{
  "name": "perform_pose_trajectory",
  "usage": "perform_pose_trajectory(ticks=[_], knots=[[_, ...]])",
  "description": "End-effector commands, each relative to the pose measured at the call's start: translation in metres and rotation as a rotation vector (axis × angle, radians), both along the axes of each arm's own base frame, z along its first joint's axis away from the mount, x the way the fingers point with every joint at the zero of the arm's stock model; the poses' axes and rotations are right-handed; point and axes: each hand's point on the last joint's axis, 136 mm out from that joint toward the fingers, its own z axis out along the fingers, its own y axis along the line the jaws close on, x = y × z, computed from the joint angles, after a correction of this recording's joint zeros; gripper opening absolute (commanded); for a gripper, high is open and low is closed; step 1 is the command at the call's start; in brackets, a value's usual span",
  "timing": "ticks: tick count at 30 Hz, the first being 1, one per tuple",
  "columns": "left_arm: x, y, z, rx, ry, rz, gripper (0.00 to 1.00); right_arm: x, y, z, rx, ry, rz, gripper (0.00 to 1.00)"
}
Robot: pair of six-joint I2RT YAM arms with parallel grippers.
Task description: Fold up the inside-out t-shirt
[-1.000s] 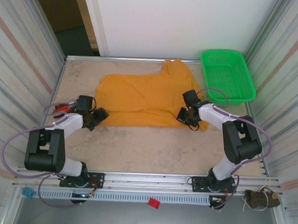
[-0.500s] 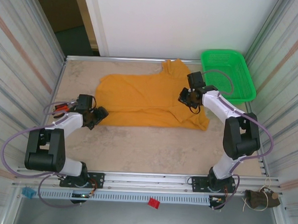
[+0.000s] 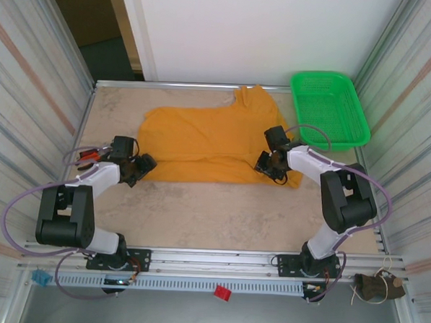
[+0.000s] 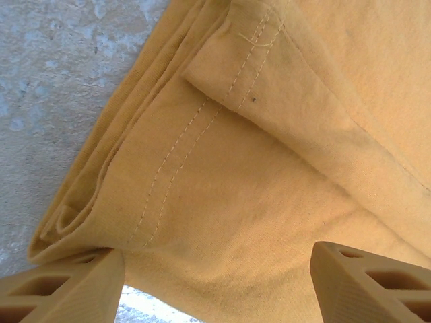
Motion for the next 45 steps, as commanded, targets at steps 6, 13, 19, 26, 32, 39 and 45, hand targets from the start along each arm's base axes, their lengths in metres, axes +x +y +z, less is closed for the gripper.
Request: perform_pose_trajectory(ticks=[6, 13, 19, 26, 32, 39, 45], knots=[[0.008, 0.001, 0.007, 0.017, -0.028, 0.001, 0.73, 0.004, 0.0, -0.009, -0.026, 0.015, -0.016, 0.3], [0.01, 0.0, 0.015, 0.008, -0.048, 0.005, 0.73, 0.005, 0.0, -0.015, -0.029, 0.024, -0.01, 0.13], [0.011, -0.001, 0.022, -0.006, -0.066, 0.006, 0.73, 0.007, -0.001, 0.004, -0.009, -0.019, 0.0, 0.0], [0.013, -0.002, 0.031, -0.01, -0.086, 0.0, 0.73, 0.029, 0.001, 0.045, 0.027, -0.115, 0.007, 0.0], [0.013, -0.005, 0.032, -0.019, -0.085, -0.007, 0.73, 0.065, 0.007, 0.059, 0.06, -0.15, -0.004, 0.0], [0.013, -0.007, 0.034, -0.026, -0.084, -0.012, 0.73, 0.109, 0.022, 0.067, 0.086, -0.184, 0.014, 0.0], [0.013, -0.011, 0.035, -0.023, -0.084, -0.023, 0.73, 0.148, 0.021, 0.06, 0.08, -0.219, 0.007, 0.0]])
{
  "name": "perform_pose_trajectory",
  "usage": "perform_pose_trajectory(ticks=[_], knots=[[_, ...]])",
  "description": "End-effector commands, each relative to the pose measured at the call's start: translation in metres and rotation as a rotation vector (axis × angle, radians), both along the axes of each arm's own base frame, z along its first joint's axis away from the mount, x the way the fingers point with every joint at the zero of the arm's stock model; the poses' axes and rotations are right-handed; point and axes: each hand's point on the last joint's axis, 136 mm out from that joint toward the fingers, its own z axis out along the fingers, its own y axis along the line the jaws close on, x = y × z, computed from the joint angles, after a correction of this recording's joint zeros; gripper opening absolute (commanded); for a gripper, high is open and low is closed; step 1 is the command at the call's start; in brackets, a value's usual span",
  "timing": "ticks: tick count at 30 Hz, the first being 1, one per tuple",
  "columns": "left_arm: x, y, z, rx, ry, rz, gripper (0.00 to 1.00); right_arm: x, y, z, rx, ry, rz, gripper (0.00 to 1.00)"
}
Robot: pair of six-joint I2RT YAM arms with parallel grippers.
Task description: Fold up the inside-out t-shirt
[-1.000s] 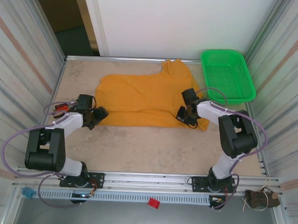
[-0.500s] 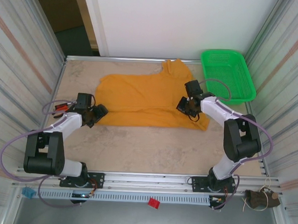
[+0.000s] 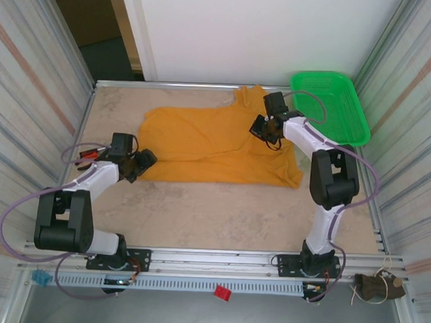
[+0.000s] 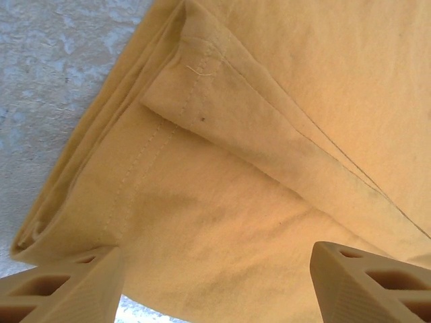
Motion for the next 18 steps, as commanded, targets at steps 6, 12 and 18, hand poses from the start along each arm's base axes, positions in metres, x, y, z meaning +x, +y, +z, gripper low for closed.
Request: perform_pose_trajectory(ticks=[6, 12, 18], knots=[[0.004, -0.008, 0.014, -0.003, -0.022, -0.014, 0.72, 0.054, -0.004, 0.026, 0.059, -0.148, 0.049, 0.37], [0.001, 0.001, 0.031, 0.046, -0.043, 0.003, 0.73, 0.019, -0.021, 0.075, 0.019, -0.192, 0.057, 0.54], [-0.019, 0.025, 0.027, 0.113, 0.017, 0.08, 0.73, -0.071, -0.07, 0.055, -0.055, -0.078, -0.049, 0.55]])
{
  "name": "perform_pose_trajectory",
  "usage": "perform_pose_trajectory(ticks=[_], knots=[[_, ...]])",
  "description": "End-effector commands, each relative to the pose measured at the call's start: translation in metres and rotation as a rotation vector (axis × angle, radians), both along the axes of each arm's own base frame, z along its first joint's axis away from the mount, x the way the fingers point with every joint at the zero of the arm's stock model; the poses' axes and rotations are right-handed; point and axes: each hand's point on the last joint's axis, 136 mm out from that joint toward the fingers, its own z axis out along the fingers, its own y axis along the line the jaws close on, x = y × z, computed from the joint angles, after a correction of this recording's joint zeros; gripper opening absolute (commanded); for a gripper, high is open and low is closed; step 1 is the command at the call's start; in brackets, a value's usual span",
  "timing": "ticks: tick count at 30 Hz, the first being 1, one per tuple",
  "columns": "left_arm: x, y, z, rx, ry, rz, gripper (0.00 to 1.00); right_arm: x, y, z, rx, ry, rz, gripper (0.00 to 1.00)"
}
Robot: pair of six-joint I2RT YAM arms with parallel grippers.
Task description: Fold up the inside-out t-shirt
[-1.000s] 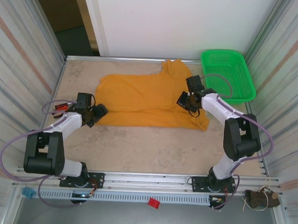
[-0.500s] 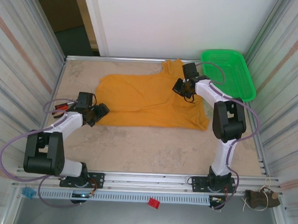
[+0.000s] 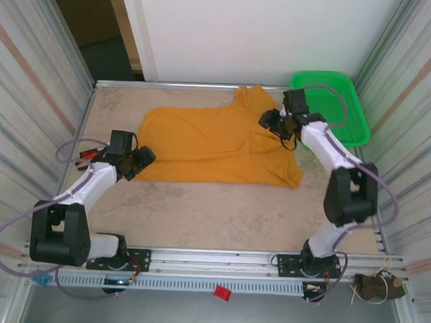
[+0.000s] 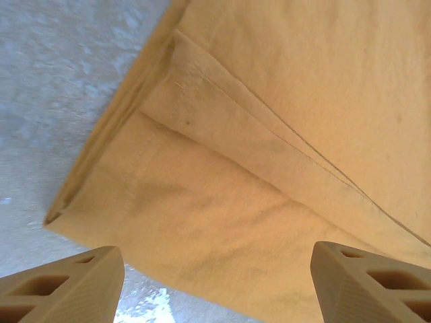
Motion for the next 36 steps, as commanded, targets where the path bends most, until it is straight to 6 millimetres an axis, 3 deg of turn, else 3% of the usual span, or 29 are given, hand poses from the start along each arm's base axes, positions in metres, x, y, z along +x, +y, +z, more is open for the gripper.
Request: perform_pose_trajectory(ticks=[1, 5, 9, 19, 23, 25, 27, 28, 36], knots=[[-0.016, 0.018, -0.005, 0.048, 0.062, 0.062, 0.73, -0.057, -0.034, -0.022, -0.07, 0.106, -0.072, 0.55], [-0.029, 0.021, -0.02, 0.059, 0.112, 0.071, 0.73, -0.108, -0.065, -0.059, -0.124, 0.214, -0.119, 0.58], [-0.033, 0.025, -0.035, 0.067, 0.135, 0.089, 0.71, -0.131, -0.077, -0.088, -0.121, 0.295, -0.127, 0.58], [-0.019, 0.028, -0.052, 0.1, 0.158, 0.071, 0.55, -0.13, -0.079, -0.119, -0.176, 0.359, -0.074, 0.54], [-0.017, 0.027, -0.057, 0.102, 0.165, 0.064, 0.44, -0.125, -0.081, -0.133, -0.197, 0.388, -0.065, 0.46], [-0.017, 0.028, -0.059, 0.107, 0.17, 0.063, 0.32, -0.125, -0.08, -0.136, -0.199, 0.401, -0.064, 0.23], [-0.018, 0.03, -0.06, 0.111, 0.175, 0.067, 0.11, -0.131, -0.081, -0.136, -0.195, 0.41, -0.07, 0.0], [-0.018, 0.03, -0.06, 0.113, 0.175, 0.065, 0.01, -0.134, -0.082, -0.133, -0.192, 0.408, -0.077, 0.0], [-0.047, 0.04, -0.046, 0.139, 0.188, 0.11, 0.0, -0.175, -0.09, -0.102, -0.141, 0.392, -0.156, 0.0]])
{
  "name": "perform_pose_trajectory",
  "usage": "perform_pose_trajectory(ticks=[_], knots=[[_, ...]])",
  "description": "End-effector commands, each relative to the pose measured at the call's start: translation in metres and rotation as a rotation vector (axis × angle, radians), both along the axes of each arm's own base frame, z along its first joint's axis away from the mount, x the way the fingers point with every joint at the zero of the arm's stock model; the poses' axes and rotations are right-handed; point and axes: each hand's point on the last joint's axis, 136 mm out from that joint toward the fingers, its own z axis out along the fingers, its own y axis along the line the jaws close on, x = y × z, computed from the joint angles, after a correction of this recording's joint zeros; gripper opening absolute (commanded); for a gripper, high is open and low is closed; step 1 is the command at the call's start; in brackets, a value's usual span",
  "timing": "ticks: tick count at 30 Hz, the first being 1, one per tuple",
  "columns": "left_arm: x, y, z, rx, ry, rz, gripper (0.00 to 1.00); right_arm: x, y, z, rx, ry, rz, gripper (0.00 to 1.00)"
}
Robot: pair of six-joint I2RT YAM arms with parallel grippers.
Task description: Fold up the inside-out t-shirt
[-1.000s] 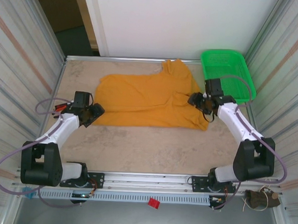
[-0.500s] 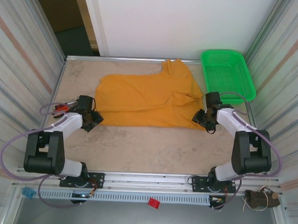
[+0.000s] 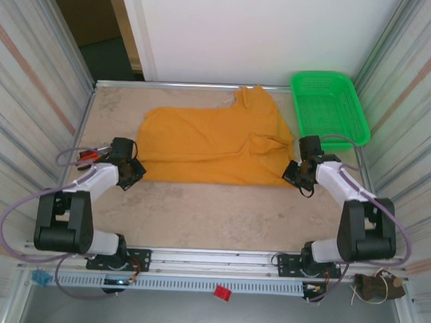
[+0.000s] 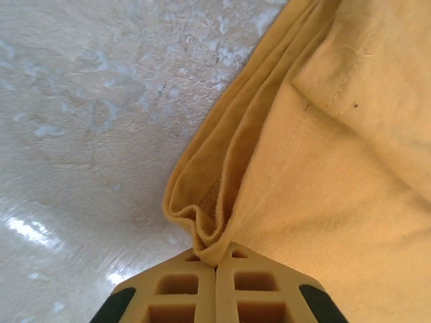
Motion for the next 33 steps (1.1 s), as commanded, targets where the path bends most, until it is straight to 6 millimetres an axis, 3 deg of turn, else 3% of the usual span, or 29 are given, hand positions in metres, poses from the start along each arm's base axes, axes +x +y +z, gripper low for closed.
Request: perform_pose_trajectory(ticks=[1, 10, 12, 13, 14, 19, 24, 33], knots=[[-0.025, 0.013, 0.004, 0.038, 0.03, 0.056, 0.0, -0.03, -0.009, 0.003, 0.007, 0.057, -0.076, 0.0], [-0.063, 0.014, 0.008, 0.004, 0.023, 0.137, 0.01, -0.064, -0.025, 0.0, 0.041, 0.105, -0.204, 0.0], [-0.064, 0.018, 0.015, 0.027, 0.009, 0.132, 0.4, -0.065, -0.026, -0.002, 0.04, 0.107, -0.208, 0.0], [-0.062, 0.021, 0.021, 0.042, -0.01, 0.129, 0.52, -0.065, -0.026, -0.003, 0.042, 0.106, -0.208, 0.0], [-0.057, 0.022, 0.027, 0.052, -0.035, 0.12, 0.56, -0.065, -0.026, -0.005, 0.043, 0.11, -0.207, 0.0], [-0.022, 0.018, 0.044, 0.017, -0.081, 0.058, 0.52, -0.061, -0.023, -0.012, 0.054, 0.119, -0.197, 0.0], [0.002, -0.001, 0.039, -0.057, -0.071, 0.03, 0.44, -0.06, -0.023, -0.015, 0.054, 0.114, -0.195, 0.0], [-0.001, -0.008, 0.015, -0.017, -0.009, 0.022, 0.44, -0.061, -0.023, -0.017, 0.052, 0.107, -0.189, 0.0]])
